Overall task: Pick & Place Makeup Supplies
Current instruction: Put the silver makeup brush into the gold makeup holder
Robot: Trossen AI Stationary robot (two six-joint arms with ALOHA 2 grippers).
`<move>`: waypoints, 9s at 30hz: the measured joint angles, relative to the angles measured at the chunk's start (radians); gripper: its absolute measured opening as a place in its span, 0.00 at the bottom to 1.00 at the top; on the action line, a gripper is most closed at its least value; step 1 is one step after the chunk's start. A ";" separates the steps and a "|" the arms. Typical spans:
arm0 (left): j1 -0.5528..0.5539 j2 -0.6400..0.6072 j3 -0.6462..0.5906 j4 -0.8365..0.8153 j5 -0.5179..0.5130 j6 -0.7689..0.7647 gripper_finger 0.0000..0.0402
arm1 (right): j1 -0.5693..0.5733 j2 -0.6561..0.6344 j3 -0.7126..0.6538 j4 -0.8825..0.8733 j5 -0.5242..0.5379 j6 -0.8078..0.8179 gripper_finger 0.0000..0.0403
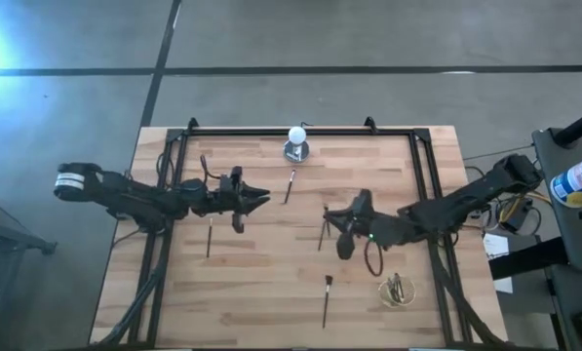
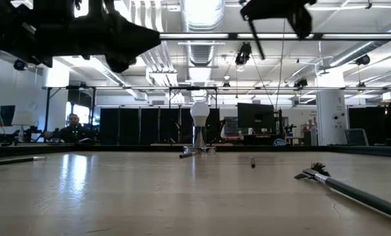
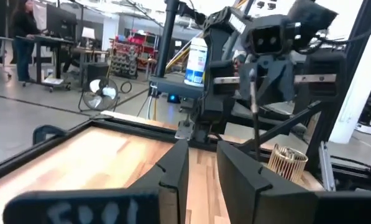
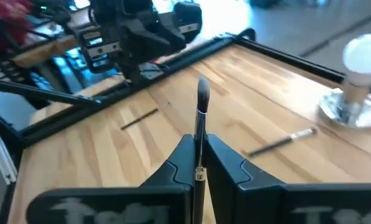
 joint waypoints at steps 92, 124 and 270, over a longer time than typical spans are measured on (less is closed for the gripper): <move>0.008 0.009 -0.024 -0.191 -0.034 -0.001 0.00 | 0.024 -0.134 -0.181 0.141 -0.561 -0.130 0.02; -0.031 0.011 0.315 -1.883 -0.221 -1.011 0.26 | -0.504 0.388 -0.341 0.797 -0.682 -0.360 0.02; 0.025 0.219 0.235 -0.055 0.095 -0.197 0.09 | -0.379 0.285 -0.148 0.756 -0.673 -0.224 0.04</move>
